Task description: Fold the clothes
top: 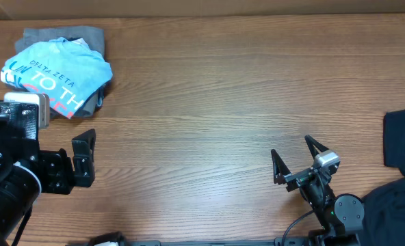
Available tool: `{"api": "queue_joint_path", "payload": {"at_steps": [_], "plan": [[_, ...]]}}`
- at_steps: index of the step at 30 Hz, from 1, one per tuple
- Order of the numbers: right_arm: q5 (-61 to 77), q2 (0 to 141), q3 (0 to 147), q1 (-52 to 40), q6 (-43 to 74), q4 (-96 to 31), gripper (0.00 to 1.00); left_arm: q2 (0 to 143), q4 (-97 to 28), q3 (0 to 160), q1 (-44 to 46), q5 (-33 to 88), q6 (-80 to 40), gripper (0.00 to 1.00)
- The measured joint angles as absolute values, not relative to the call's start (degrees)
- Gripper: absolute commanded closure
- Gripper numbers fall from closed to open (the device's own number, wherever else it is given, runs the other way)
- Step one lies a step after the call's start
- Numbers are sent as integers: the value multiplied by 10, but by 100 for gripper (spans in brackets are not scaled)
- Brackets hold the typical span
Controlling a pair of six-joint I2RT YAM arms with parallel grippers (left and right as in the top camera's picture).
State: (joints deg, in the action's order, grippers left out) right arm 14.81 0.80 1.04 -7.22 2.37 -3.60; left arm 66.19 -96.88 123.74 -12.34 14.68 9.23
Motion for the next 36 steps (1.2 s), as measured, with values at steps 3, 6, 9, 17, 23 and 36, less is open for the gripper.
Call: {"api": "queue_joint_path", "payload": {"at_steps": [3, 6, 9, 17, 23, 36], "plan": [[148, 8, 10, -72, 24, -36, 0, 662, -969, 1237, -123, 147, 92, 0], [148, 8, 10, -72, 24, -36, 0, 662, -969, 1237, -123, 147, 92, 0], [148, 8, 10, -72, 24, -36, 0, 662, -969, 1237, -123, 147, 92, 0], [148, 8, 10, -72, 25, -36, 0, 662, -969, 1237, -123, 147, 92, 0], [148, 8, 10, -72, 26, -36, 0, 667, -969, 1237, -123, 147, 92, 0], [148, 8, 10, -72, 26, -36, 0, 528, -560, 874, -66, 198, 112, 0]]}}
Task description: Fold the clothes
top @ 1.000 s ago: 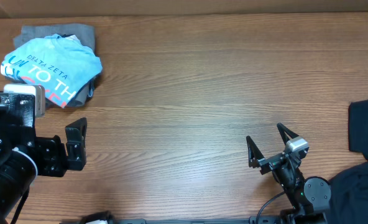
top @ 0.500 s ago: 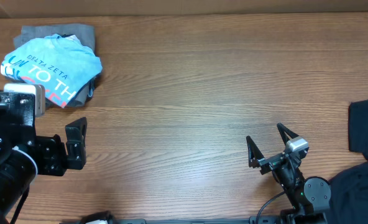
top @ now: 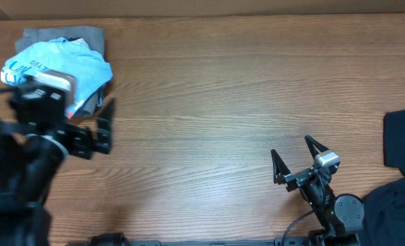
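Note:
A folded light-blue T-shirt (top: pixel 66 65) with white and red lettering lies at the table's far left on a folded grey garment (top: pixel 86 34). My left gripper (top: pixel 107 126) is open and empty just right of the stack's near corner, and the arm covers part of the shirt. Open and empty too, my right gripper (top: pixel 290 146) hovers over bare wood at the front right. Dark navy clothing (top: pixel 402 140) lies at the right edge, with more of it (top: pixel 394 212) at the front right corner.
The wooden table (top: pixel 223 89) stretches between the blue stack and the dark clothing. A pale wall or board (top: pixel 202 7) runs along its far edge. The right arm's base (top: pixel 346 212) sits at the front edge.
My left arm has moved away from the front edge and slightly right, so the open gripper now sits beside the blue shirt's near corner. The right arm and the clothes have not moved.

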Available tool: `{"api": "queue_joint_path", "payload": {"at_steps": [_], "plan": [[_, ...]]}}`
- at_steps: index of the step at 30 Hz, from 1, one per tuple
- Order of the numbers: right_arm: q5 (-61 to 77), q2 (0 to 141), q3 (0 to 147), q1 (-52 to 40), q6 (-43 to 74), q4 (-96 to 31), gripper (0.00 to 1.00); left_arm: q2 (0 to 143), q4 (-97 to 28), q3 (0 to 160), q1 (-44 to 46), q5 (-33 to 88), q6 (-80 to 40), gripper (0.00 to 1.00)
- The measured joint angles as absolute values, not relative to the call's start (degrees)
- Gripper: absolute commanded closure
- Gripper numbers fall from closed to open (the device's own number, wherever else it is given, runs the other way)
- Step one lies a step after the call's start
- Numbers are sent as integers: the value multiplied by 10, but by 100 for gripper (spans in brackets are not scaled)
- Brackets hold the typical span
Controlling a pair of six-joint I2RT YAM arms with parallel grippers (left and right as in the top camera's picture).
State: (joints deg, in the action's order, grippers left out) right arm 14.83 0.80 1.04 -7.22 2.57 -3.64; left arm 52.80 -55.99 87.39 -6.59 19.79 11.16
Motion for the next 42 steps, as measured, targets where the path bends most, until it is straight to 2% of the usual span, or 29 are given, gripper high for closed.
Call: {"api": "queue_joint_path", "payload": {"at_steps": [8, 18, 24, 30, 35, 42], "plan": [[148, 8, 10, -72, 27, -37, 0, 337, -302, 518, -18, 202, 111, 0], [148, 8, 10, -72, 28, -37, 0, 96, -151, 196, -18, 204, 111, 0], [148, 8, 10, -72, 28, -37, 0, 16, -139, 98, -18, 204, 111, 0], [148, 8, 10, -72, 28, -36, 0, 10, -96, 40, -18, 210, 111, 0], [148, 8, 10, -72, 28, -37, 0, 10, -47, 20, -18, 212, 111, 0], [148, 8, 10, -72, 28, -37, 0, 10, -43, 16, -18, 213, 111, 0]]}}
